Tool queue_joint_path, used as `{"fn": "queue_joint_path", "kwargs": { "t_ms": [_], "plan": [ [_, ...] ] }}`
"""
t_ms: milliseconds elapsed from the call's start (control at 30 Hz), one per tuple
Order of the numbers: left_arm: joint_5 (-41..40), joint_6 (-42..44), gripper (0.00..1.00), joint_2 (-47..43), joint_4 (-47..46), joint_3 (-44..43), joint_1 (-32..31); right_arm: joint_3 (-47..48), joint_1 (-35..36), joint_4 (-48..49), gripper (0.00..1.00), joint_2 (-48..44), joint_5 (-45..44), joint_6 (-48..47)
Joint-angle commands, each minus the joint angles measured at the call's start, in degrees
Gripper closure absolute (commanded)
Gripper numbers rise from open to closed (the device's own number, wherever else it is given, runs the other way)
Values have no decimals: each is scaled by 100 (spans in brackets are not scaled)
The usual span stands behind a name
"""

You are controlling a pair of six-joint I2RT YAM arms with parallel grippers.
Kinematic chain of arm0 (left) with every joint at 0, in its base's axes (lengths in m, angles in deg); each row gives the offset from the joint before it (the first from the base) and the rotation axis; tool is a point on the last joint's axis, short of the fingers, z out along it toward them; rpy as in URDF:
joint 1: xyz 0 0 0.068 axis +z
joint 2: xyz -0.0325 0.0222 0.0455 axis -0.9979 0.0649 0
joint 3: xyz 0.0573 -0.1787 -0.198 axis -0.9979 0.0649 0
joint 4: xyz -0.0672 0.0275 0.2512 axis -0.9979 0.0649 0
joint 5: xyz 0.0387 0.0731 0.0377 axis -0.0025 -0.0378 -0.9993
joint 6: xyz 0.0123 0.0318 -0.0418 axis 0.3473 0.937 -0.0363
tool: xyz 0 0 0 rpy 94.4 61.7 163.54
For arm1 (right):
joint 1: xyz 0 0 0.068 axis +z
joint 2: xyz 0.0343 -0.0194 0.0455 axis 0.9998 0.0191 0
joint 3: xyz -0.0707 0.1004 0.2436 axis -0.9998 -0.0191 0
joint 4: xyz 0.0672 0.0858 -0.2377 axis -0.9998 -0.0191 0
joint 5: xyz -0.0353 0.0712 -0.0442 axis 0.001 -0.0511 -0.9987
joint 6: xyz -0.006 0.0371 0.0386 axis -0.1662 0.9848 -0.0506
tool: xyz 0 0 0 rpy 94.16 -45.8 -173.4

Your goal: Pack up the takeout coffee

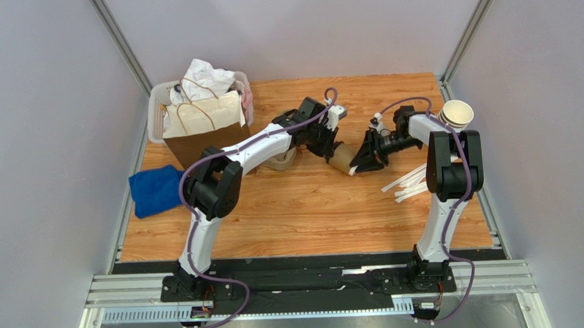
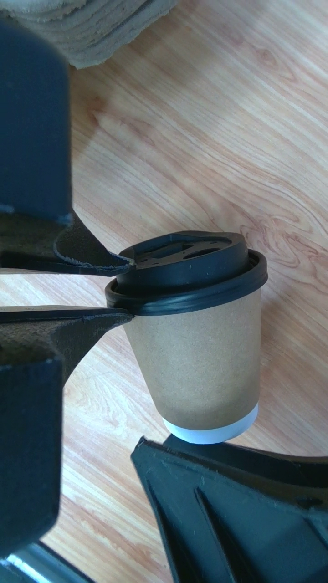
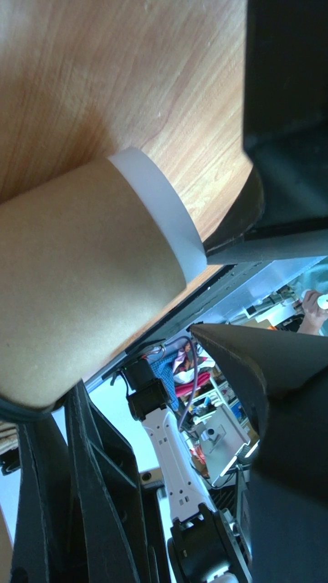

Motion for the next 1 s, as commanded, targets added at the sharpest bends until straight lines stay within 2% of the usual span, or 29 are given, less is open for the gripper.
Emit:
{"fn": "queue_joint_path", "kwargs": {
  "t_ms": [0, 233, 367, 433, 500, 533, 600, 633, 767, 967],
  "plan": [
    [-402, 551, 95, -477, -49, 43, -63, 358, 60, -363, 58, -357, 576, -229],
    [-1000, 1430, 100, -908, 21, 175, -63, 666, -90, -705, 43, -788, 866, -300],
    [-1631, 1983, 100, -1163, -232, 324, -124, 692, -177, -785, 41, -859, 761, -291],
    [-1921, 2580, 100, -1391, -435, 543, -255, 675, -204, -794, 41, -850, 743, -300],
    [-2388, 3098, 100, -1549, -821, 841, -387, 710, -239, -802, 41, -841, 708, -291],
    [-2563, 3684, 100, -1681, -979, 974, -545, 718, -239, -794, 41, -824, 673, -282],
    [-3055, 4302, 100, -1796, -1558, 1455, -712, 745, -248, -794, 40, -798, 629, -282],
    [-3214, 5001, 100, -1883, -1822, 1667, -818, 771, -248, -785, 40, -789, 603, -273],
    [-3900, 6261, 100, -1893, -3121, 2503, -1318, 771, -257, -750, 40, -745, 550, -247],
    [-4462, 6827, 100, -1533, -3836, 3084, -1732, 736, -266, -715, 40, -753, 436, -247]
  ]
}}
